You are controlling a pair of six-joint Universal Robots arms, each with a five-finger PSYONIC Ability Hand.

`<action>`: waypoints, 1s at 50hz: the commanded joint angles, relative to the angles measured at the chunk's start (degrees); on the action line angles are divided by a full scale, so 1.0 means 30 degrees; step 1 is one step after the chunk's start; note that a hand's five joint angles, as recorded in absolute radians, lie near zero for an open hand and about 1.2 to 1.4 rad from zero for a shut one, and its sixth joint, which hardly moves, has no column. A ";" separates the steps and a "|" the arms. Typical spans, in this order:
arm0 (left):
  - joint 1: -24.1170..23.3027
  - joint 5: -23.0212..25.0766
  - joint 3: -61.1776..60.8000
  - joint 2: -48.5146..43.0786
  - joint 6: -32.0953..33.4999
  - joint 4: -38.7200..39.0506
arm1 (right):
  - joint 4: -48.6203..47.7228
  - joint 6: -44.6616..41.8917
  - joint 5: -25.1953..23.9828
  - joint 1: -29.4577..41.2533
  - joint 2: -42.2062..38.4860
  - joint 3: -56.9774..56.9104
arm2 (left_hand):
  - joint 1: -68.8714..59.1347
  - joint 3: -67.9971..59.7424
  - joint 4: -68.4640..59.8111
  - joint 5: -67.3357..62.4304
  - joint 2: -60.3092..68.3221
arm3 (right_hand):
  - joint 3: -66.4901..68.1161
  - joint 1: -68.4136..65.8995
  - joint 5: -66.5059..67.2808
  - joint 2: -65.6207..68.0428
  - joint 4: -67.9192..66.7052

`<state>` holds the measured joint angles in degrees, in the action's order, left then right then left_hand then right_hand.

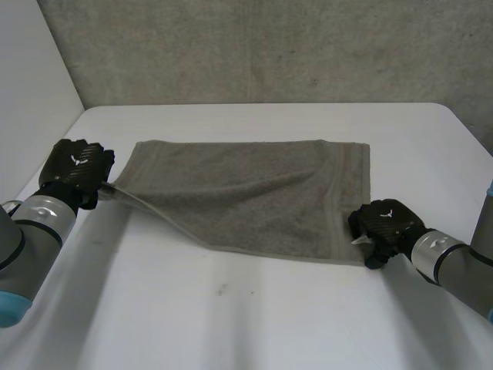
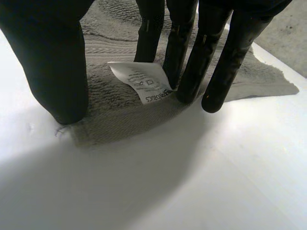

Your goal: Fold the towel.

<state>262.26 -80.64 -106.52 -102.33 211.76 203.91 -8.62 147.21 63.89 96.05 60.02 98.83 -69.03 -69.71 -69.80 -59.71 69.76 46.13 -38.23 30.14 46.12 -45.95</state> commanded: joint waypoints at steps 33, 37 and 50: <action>-0.0205 -0.0102 -0.2285 0.2468 0.3269 -0.8291 | 0.9847 -0.3866 0.3517 -0.1020 0.5100 -0.0775 | -0.3657 -0.3430 -0.3399 -0.3429 0.3415 | 1.1288 -1.3922 1.3288 1.1294 -1.1351; -0.0058 -0.0014 -0.3395 0.4337 0.5139 -1.0656 | 1.2711 -0.6933 0.4627 -0.2044 0.6704 0.0275 | -0.3657 -0.3430 -0.3399 -0.3429 0.3415 | 1.1288 -1.3922 1.3288 1.1294 -1.1351; -0.1289 0.0689 -0.3257 0.5225 0.6228 -1.1548 | 1.3074 -0.8673 0.3373 -0.2164 0.9086 0.0577 | -0.3657 -0.3430 -0.3399 -0.3429 0.3415 | 1.1288 -1.3922 1.3288 1.1294 -1.1351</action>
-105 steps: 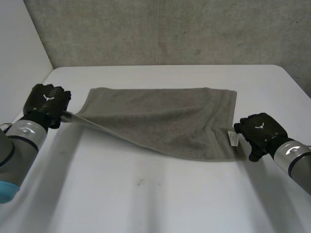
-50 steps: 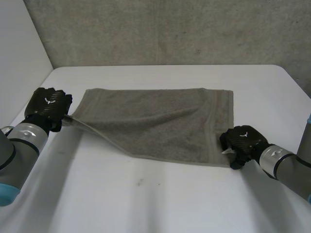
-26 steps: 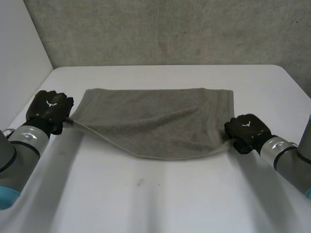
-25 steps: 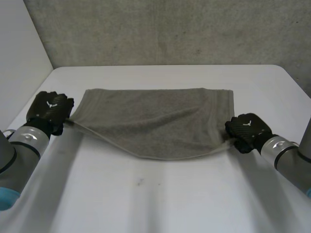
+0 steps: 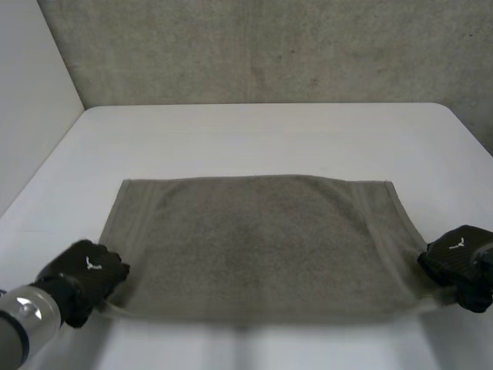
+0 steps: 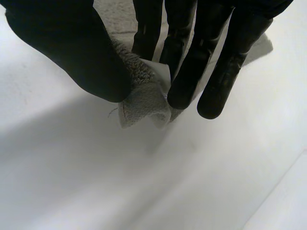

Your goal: Fold the towel.

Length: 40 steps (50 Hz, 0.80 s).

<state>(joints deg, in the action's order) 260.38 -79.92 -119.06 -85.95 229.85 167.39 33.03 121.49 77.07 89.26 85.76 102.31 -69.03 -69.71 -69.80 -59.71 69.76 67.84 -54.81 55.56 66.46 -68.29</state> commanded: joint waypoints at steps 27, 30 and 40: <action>-0.1568 0.0067 1.5538 -1.4706 -0.1673 0.7512 | -0.7228 0.7020 0.3017 0.4171 -1.2995 -1.4148 | -0.3656 -0.3430 -0.3399 -0.3429 0.3415 | 0.4052 -0.8395 0.4815 0.4515 -0.3904; -0.1568 -0.0196 1.6944 -1.5614 -0.1823 0.7542 | -0.8194 0.7197 0.3603 0.4230 -1.3786 -1.4853 | -0.3656 -0.3430 -0.3399 -0.3429 0.3415 | 0.4052 -0.8395 0.4815 0.4515 -0.3904; -0.1598 -0.0344 1.7687 -1.5973 -0.1998 0.7103 | -0.8316 0.7285 0.3694 0.4435 -1.2941 -1.4095 | -0.3656 -0.3430 -0.3399 -0.3429 0.3415 | 0.4052 -0.8395 0.4815 0.4515 -0.3904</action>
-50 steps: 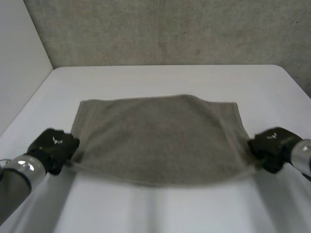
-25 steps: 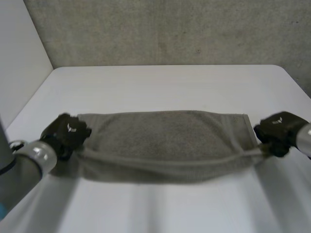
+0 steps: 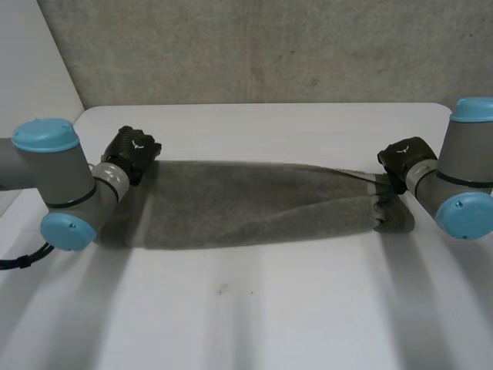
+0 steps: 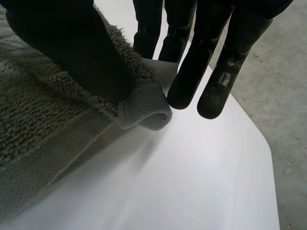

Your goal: Fold the towel.

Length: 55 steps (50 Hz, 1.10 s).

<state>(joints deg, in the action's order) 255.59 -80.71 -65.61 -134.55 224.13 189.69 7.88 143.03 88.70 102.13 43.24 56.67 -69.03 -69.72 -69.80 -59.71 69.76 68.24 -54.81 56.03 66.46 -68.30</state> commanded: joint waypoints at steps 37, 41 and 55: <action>0.1579 0.0654 -1.0740 1.0369 0.4799 -1.0087 | 0.7510 -0.7070 -0.1235 -0.0441 0.9171 1.0204 | -0.3656 -0.3425 -0.3399 -0.3429 0.3415 | 0.3920 -0.8395 0.4658 0.4513 -0.3901; 0.1754 0.0742 -0.9690 0.9379 0.4802 -0.9533 | 0.7363 -0.6809 -0.1265 -0.0207 0.8585 0.9030 | -0.3656 -0.3425 -0.3399 -0.3429 0.3415 | 0.3920 -0.8395 0.4658 0.4513 -0.3901; 0.0115 -0.1042 0.5559 0.3426 -0.1099 -0.4265 | 0.0261 -0.1279 -0.0066 0.0760 0.4101 -0.3382 | -0.3656 -0.3425 -0.3399 -0.3429 0.3415 | 0.3920 -0.8395 0.4658 0.4513 -0.3901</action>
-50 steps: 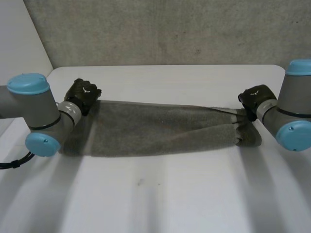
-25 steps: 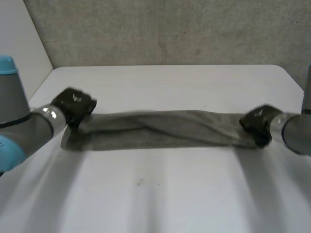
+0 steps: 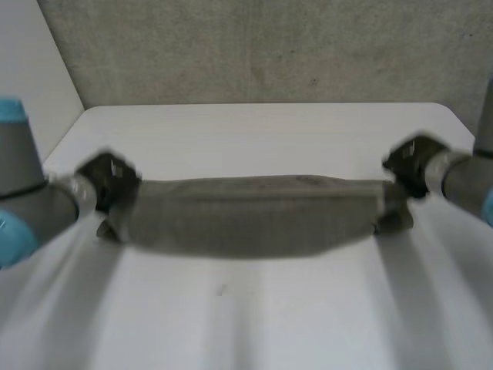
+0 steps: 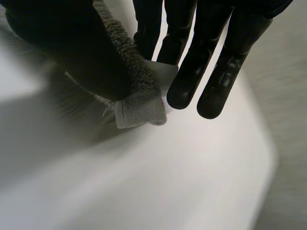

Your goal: Fold the towel.

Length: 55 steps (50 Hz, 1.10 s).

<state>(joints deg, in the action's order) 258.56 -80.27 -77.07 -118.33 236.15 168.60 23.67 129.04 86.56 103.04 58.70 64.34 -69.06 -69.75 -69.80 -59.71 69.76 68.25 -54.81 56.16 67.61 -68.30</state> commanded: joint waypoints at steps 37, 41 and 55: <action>-0.0232 0.0653 -0.4684 -0.1220 -1.0697 1.3263 | -0.7890 0.3832 -0.1901 0.0310 -0.2104 0.2575 | -0.3647 -0.3418 -0.3399 -0.3429 0.3413 | 0.3917 -0.8395 0.4613 0.4129 -0.3898; 0.0355 0.0682 -0.5920 -0.0634 -0.9282 1.2588 | -0.5321 0.3540 -0.0704 -0.0157 -0.1522 0.3013 | -0.3647 -0.3418 -0.3399 -0.3429 0.3413 | 0.3917 -0.8395 0.4613 0.4129 -0.3898; 0.2404 0.0769 -1.0281 0.8027 -0.4685 0.0826 | 0.2129 -0.1404 -0.0027 -0.2675 0.4799 0.8865 | -0.3647 -0.3418 -0.3399 -0.3429 0.3413 | 0.3917 -0.8395 0.4613 0.4129 -0.3898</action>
<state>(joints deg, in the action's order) 264.37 -78.19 -104.01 -105.07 218.21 187.37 25.57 134.33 86.28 98.93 63.59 81.15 -69.13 -69.75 -69.81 -59.71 69.77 68.47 -54.81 56.40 67.62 -68.53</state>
